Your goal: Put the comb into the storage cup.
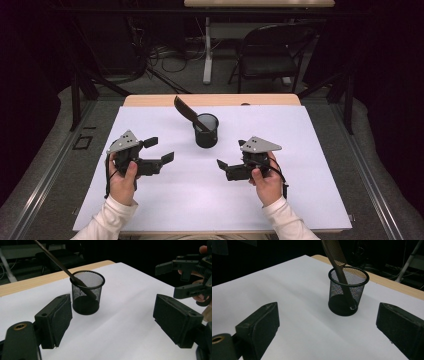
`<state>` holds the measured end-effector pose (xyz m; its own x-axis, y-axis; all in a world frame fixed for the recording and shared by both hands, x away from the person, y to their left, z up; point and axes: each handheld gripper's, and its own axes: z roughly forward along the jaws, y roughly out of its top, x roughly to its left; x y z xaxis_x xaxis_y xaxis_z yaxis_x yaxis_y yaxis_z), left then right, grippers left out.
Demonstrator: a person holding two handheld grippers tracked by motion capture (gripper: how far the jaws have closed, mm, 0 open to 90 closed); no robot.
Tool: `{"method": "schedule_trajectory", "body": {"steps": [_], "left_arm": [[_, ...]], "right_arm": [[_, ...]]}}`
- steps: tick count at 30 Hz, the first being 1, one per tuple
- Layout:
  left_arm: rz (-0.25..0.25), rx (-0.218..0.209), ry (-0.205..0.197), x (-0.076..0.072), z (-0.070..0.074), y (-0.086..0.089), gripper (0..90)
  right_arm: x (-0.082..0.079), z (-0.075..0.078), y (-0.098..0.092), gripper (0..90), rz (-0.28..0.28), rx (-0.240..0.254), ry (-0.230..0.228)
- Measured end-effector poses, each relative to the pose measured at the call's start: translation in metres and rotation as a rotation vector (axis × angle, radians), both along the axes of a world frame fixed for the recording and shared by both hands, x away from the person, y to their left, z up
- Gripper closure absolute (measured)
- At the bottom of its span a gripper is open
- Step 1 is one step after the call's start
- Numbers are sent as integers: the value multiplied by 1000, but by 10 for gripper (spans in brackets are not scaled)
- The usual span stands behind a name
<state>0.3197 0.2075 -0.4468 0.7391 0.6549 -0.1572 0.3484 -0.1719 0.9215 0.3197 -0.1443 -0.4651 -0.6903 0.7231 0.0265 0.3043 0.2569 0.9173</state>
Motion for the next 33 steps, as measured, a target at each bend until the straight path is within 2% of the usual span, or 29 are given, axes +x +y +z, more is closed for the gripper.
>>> {"method": "schedule_trajectory", "body": {"steps": [2,7,14,23,33], "left_arm": [[-4,2,-3,-3,0,2,160],[-24,8,-4,-8,-5,8,160],[-44,38,-15,-20,-12,17,160],[-45,56,-15,-35,-21,29,160],[-39,28,-1,-45,-38,39,160]], "right_arm": [[-4,2,-1,46,10,14,15],[-14,6,-2,46,40,24,15],[-28,7,-8,46,49,6,8],[-41,2,-17,47,27,-5,8],[-50,-10,-39,52,-23,-15,29]]}}
